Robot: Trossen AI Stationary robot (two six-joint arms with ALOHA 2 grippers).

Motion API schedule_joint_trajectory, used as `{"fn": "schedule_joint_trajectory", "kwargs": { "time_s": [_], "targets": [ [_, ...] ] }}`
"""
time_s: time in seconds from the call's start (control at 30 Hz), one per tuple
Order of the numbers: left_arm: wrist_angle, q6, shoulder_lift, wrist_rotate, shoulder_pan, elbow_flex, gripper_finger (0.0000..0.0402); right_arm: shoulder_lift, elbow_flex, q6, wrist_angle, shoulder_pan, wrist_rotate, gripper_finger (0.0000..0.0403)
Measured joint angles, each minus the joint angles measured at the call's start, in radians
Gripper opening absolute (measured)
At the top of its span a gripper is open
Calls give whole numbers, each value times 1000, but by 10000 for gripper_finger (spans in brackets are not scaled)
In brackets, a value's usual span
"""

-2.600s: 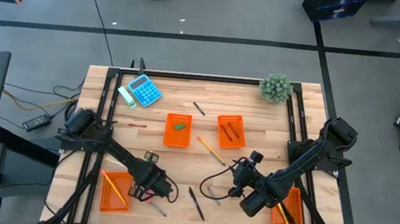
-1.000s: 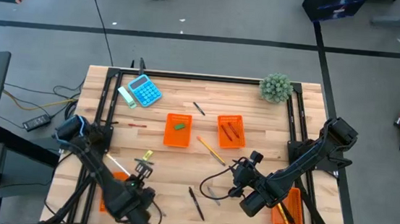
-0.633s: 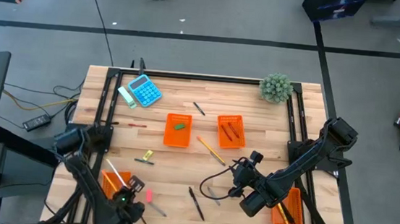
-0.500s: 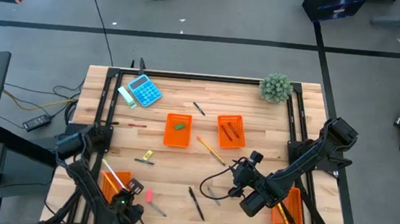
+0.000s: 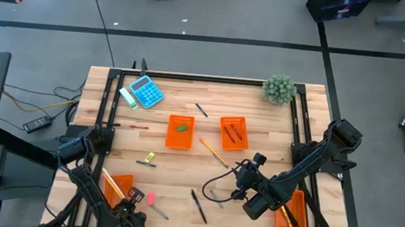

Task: Sort crayons/erasers/pens/pencils in bins
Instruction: Put the white pencil into the bottom left orange bin, then put the bottom green crayon into the top right orange bin

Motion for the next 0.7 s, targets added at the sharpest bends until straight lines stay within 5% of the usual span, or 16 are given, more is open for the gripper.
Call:
{"fn": "schedule_joint_trajectory", "kwargs": {
  "time_s": [0.7],
  "targets": [
    [-196, -118, -1, -27, 53, 91, 16, 0, 0, 0, 0, 0, -2, 129]
  ]
}}
